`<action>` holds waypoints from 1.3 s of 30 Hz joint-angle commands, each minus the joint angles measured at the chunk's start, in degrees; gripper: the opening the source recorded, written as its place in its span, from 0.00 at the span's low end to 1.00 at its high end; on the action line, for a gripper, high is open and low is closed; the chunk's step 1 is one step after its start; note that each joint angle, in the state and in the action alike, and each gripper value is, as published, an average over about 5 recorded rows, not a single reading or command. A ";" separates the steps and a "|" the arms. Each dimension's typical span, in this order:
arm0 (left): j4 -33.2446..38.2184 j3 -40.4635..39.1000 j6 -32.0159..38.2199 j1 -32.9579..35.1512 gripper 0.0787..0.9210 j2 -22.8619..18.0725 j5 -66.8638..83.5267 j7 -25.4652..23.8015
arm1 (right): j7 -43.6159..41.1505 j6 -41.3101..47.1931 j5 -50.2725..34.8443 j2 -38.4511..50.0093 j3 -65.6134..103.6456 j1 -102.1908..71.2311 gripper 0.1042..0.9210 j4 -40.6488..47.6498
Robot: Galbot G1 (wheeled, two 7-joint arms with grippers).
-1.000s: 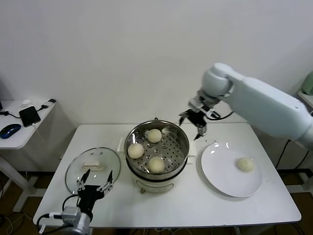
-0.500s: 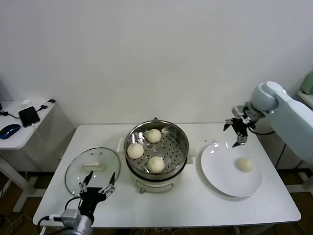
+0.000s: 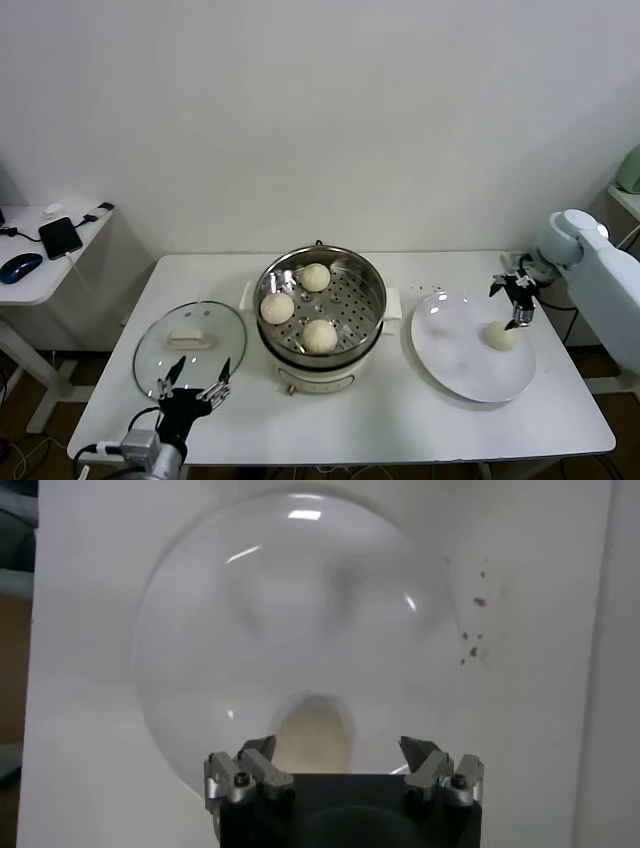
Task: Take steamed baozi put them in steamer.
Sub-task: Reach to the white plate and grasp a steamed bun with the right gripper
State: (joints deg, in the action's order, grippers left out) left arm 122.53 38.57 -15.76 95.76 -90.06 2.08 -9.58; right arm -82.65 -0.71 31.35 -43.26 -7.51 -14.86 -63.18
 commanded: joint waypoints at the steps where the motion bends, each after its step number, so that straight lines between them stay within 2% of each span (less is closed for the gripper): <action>1: -0.44 0.15 -0.06 0.04 0.88 0.26 0.37 -0.08 | 4.66 -1.17 3.41 -1.43 5.32 -5.29 0.88 3.04; 16: -1.00 0.66 -0.08 0.14 0.88 0.37 0.31 -0.12 | 5.72 -1.15 8.03 -5.04 5.98 -4.60 0.88 7.67; 39: -1.75 0.83 -0.24 -0.28 0.88 0.22 0.35 -0.19 | 6.35 -0.86 9.14 -6.32 6.43 -4.63 0.88 10.76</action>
State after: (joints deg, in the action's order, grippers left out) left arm 120.85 39.40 -15.96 95.51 -89.83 2.44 -9.75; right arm -76.59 -1.58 39.92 -49.38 -1.31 -19.45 -53.09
